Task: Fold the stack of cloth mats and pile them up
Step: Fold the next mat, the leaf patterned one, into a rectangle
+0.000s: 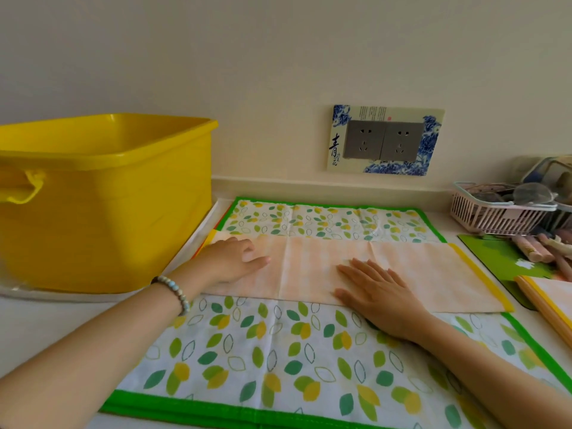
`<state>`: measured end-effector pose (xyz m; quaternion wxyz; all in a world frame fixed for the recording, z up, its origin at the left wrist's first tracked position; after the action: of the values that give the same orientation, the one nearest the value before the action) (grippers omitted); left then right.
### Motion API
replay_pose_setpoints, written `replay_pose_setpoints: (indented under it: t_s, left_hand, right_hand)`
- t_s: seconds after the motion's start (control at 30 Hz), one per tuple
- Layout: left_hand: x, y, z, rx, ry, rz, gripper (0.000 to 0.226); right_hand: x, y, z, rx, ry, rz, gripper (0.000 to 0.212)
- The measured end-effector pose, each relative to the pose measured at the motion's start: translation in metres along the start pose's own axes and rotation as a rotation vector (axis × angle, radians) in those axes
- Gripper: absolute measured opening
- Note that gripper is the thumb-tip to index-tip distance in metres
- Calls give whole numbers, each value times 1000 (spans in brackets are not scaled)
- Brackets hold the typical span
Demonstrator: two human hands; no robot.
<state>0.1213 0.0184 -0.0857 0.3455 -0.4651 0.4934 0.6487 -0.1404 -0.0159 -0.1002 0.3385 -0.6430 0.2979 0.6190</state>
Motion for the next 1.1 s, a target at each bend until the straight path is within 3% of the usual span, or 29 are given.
replay_pose_setpoints:
  t_s: [0.23, 0.43, 0.57, 0.67, 0.73, 0.8, 0.9, 1.0, 1.1]
  left_hand:
    - [17, 106, -30, 315, -61, 103, 67]
    - [15, 130, -65, 253, -78, 84, 48]
    - [20, 132, -74, 180, -189, 33, 56]
    - [21, 134, -70, 180, -243, -43, 78]
    - [21, 137, -64, 209, -296, -40, 66]
    - [20, 140, -58, 248, -331, 20, 37]
    - [20, 139, -49, 263, -371, 225, 23]
    - [20, 132, -41, 258, -373, 487, 29]
    - [11, 118, -37, 233, -264, 738, 44]
  right_hand:
    - [-7, 0, -1, -3, 30, -67, 69]
    - [-22, 11, 0, 63, 98, -391, 47]
    - [-22, 20, 0, 96, 85, -534, 42]
    - [-23, 25, 0, 97, 87, -618, 36]
    - [-25, 28, 0, 101, 105, -663, 29]
    - [-28, 33, 0, 113, 141, -692, 24]
    - [-32, 37, 0, 123, 175, -683, 16]
    - [-38, 38, 1, 118, 214, -689, 14]
    - [-48, 47, 6, 154, 337, -748, 37]
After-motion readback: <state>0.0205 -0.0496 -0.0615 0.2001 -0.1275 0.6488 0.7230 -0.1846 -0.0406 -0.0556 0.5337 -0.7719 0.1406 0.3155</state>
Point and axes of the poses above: each hand's wrist, its own z-axis away from the middle knuckle, its own x-axis out of the palm, y = z × x, the point moved 10 cm from there along -z, towards the middle knuckle, and after that the axes turned 9 degrees about z, right-handed, at the moved point
